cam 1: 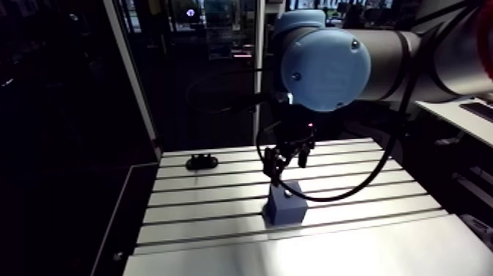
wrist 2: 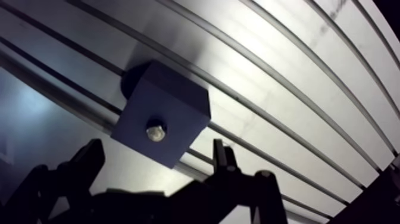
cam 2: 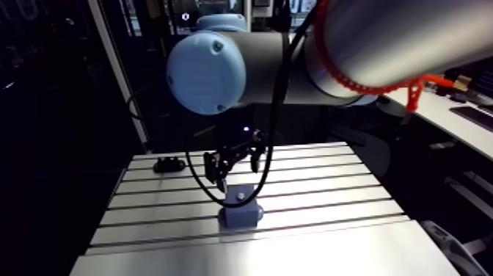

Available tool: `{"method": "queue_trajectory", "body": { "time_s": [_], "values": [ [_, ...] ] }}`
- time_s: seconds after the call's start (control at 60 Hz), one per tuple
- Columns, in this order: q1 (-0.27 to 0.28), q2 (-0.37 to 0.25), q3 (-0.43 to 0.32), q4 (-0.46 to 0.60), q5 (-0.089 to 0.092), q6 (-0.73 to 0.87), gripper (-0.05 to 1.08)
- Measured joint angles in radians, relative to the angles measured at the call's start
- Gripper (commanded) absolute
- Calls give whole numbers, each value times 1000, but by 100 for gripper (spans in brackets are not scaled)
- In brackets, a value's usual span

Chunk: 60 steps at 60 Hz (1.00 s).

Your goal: Pick up the M10 bolt and insert it into the hex recess until seated.

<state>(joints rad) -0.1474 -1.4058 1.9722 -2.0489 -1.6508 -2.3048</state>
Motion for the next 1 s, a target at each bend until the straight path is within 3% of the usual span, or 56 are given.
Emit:
{"method": "queue_trajectory", "body": {
  "time_s": [0.133,0.6,1.0],
  "values": [
    [-2,-3,-1,-8,10,43,60],
    [-15,-1,-17,64,21,435,61],
    [-27,-2,-8,74,23,543,58]
  ]
}}
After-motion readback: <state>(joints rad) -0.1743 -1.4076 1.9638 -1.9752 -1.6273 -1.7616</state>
